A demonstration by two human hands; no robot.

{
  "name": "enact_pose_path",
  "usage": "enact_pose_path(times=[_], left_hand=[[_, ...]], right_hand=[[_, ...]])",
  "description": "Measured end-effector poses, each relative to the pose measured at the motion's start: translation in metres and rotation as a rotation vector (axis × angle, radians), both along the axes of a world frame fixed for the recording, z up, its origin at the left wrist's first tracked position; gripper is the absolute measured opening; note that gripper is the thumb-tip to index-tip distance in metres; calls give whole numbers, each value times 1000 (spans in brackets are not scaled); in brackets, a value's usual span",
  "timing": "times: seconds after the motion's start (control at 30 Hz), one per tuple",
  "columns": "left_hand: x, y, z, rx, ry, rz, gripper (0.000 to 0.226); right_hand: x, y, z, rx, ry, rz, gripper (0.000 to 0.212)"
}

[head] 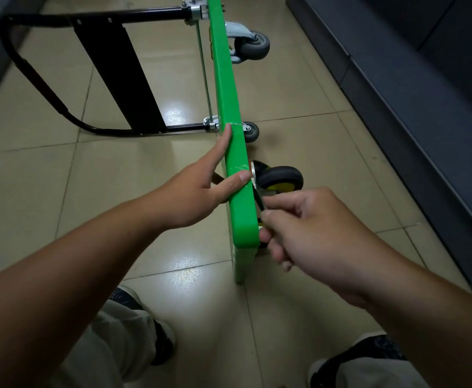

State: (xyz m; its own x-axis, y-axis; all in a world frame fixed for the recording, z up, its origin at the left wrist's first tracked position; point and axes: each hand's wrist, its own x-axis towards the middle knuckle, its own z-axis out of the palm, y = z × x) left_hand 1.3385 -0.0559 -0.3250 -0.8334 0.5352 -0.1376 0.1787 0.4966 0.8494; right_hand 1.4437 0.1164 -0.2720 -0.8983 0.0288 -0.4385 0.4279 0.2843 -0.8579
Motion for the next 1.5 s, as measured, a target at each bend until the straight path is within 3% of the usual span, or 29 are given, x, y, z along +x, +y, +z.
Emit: enact_pose_path(times=[0.17, 0.47, 0.6, 0.77, 1.13, 1.4, 1.5], left_hand=[[0, 0, -1, 3, 1, 2, 92], [0, 1, -4, 50, -20, 21, 94], [-2, 2, -4, 54, -29, 18, 94], [-1, 3, -3, 52, -35, 11, 92], [5, 6, -12, -81, 104, 59, 89], [6, 4, -9, -32, 63, 57, 86], [5, 5, -7, -30, 53, 46, 86]], right_hand=[[-1, -4, -4, 14, 7, -4, 23], [16, -6, -31, 3, 10, -85, 39], [18, -10, -34, 69, 107, -73, 39], [9, -4, -30, 24, 63, -55, 34], [19, -21, -69, 107, 290, -151, 31], [28, -25, -92, 261, 450, -100, 41], [29, -24, -114, 219, 532, -144, 44]])
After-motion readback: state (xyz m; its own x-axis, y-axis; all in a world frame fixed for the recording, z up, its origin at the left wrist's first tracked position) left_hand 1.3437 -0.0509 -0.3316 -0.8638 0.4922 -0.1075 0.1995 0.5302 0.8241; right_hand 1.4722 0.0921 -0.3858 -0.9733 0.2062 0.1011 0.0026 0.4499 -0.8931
